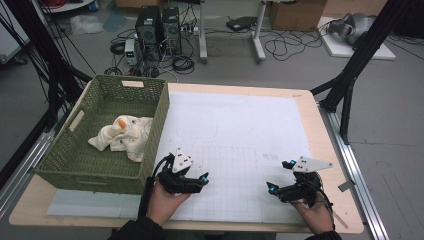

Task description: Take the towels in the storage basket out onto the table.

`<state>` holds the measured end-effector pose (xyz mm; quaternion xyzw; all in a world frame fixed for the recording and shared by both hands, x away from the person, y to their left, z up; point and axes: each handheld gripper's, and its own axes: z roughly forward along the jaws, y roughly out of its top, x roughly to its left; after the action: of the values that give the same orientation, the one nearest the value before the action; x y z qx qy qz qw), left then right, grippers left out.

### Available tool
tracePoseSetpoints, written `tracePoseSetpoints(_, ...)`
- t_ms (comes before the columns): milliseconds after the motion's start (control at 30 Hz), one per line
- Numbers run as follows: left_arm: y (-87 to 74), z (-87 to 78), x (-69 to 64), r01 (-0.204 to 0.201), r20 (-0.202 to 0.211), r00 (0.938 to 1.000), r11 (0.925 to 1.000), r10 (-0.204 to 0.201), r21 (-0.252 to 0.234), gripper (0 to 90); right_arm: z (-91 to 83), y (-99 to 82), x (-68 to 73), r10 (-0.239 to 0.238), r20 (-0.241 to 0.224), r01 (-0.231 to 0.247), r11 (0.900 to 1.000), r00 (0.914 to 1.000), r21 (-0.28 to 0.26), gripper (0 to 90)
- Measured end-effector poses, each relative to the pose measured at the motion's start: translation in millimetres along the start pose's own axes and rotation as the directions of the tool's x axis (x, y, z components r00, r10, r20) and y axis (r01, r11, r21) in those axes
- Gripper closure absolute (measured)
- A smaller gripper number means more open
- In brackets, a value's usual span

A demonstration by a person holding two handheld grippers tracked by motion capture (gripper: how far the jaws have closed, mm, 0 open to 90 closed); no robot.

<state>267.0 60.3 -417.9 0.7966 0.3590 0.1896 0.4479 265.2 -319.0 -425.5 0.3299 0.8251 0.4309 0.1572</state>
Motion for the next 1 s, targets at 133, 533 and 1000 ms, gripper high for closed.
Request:
tracePoseSetpoints(133,-0.3,0.7,-0.4,0.0,-0.001,1.0,1.0,0.0,0.007,20.9,2.9,0.8,-0.7,0.002,-0.008,-0.002,1.0,1.0,0.003,4.2)
tracePoseSetpoints(533,2.2,0.4,-4.1,0.011,0.022,0.9997,0.9999,-0.011,0.004,21.5,0.5,0.4,0.6,-0.001,-0.001,0.001,1.0,1.0,0.005,4.2)
tracePoseSetpoints(1000,14.6,1.4,-6.8,0.15,0.177,0.9735,0.9886,-0.145,-0.014,27.8,-3.4,-0.4,0.0,-0.001,0.008,0.001,1.0,1.0,-0.003,4.3)
